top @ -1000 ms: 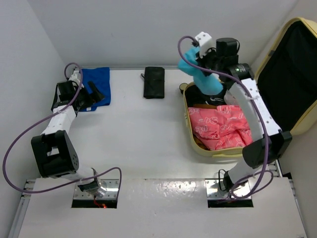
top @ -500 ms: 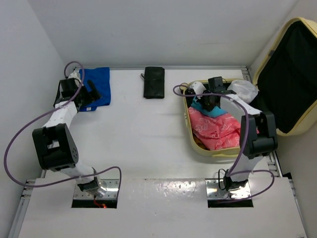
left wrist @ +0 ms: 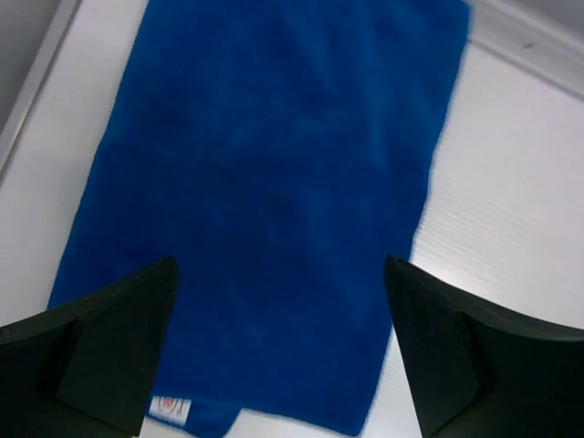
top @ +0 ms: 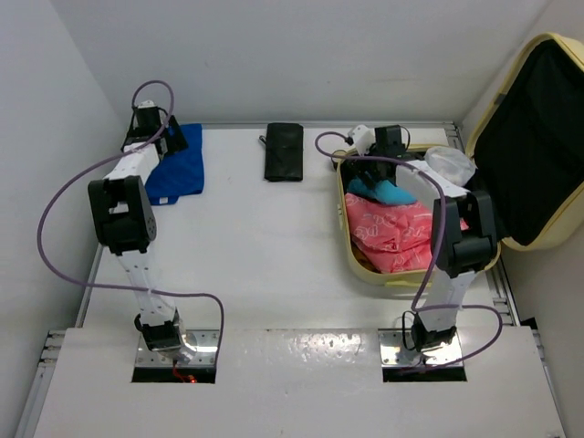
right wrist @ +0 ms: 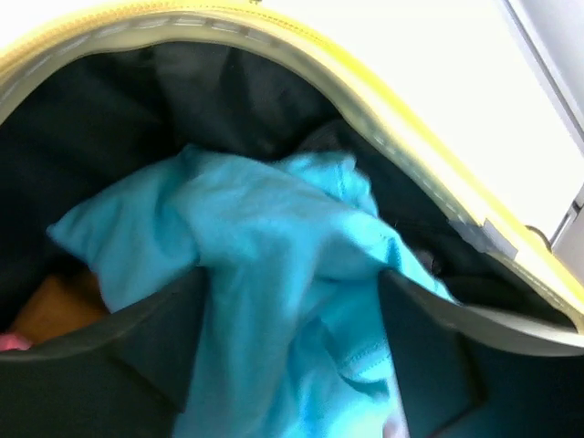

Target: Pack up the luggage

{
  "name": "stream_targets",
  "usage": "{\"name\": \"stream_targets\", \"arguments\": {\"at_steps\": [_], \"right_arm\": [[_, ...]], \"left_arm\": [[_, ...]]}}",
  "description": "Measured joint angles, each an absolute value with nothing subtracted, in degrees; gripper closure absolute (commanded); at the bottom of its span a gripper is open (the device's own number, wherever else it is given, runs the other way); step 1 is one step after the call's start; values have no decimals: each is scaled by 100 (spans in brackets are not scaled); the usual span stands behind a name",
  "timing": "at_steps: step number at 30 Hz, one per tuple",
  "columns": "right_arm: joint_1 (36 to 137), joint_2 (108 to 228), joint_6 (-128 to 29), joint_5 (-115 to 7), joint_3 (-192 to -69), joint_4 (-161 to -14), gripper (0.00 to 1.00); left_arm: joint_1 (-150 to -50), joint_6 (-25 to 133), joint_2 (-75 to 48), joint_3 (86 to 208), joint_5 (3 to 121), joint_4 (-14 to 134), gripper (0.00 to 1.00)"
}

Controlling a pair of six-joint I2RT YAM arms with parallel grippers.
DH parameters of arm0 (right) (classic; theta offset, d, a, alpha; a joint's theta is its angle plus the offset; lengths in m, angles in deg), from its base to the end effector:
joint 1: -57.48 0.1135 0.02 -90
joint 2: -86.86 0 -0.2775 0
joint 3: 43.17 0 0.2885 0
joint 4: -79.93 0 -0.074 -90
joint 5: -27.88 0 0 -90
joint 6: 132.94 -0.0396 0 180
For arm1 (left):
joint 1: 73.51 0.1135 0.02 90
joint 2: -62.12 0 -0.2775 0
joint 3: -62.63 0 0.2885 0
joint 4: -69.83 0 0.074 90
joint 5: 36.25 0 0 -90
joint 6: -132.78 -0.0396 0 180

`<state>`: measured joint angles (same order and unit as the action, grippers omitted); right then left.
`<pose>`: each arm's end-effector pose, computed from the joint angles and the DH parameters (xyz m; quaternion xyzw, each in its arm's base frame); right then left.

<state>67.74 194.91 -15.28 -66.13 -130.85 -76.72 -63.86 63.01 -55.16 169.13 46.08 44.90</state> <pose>0.4516 0.0789 0.1985 -0.2856 0.8736 -0.0912 0.3834 0.5143 0.0928 0.2401 -0.2584 0.8500 0.0173 0.4588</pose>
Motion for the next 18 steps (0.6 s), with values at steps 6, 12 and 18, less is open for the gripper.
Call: {"name": "stream_targets", "arguments": {"at_steps": [6,12,18], "right_arm": [[6781,18525,-2087,-6277,-12993,-6743,11],[6811,17338,-2850,-5588,-13207,-6043,6],[7124,16783,-3377,-4965,-13354,-5875,2]], "left_arm": [[-6686,6273,-6836,17838,3557,3968,0],[-6843,6211,-7205,18150,3374,3605,19],[-6817,6111,-7227,18172,3940,3362,66]]}}
